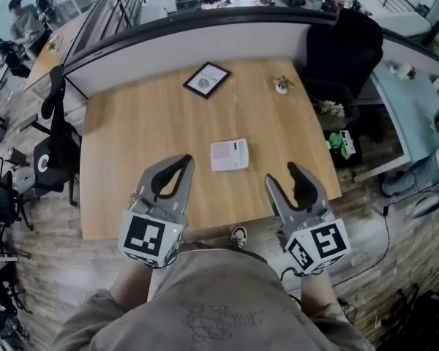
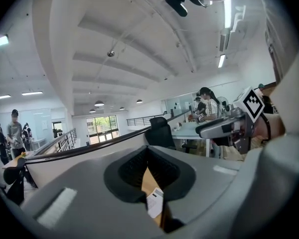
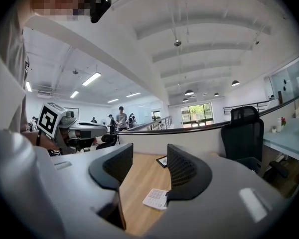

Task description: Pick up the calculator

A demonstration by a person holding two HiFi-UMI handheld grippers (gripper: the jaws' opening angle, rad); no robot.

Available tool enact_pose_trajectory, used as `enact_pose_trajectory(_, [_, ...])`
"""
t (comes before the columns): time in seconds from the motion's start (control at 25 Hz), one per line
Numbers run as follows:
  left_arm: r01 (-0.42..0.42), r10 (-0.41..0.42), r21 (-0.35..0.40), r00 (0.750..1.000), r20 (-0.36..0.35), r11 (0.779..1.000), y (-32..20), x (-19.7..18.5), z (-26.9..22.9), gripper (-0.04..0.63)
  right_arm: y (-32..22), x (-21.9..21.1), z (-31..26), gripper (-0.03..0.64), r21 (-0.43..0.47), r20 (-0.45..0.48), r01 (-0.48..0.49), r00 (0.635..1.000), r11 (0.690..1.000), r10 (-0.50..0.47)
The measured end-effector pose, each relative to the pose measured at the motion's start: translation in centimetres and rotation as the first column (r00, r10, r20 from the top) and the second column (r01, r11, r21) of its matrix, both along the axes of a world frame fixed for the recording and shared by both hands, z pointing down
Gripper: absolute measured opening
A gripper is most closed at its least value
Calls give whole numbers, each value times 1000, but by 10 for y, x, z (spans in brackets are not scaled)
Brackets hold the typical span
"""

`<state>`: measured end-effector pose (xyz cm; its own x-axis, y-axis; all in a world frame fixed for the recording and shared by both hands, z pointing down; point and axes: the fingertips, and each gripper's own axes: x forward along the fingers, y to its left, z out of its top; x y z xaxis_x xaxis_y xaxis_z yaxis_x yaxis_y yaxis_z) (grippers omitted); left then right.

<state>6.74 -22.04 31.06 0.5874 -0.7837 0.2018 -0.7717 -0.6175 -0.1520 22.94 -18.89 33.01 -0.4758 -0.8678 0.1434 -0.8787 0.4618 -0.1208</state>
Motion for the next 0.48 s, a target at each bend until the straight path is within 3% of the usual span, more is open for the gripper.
enact_pose_trajectory(0.48, [82,-82,22,997,4,996,-12,-3,-4,2,-32,7,6,198,3,-17,64,998,998,-64])
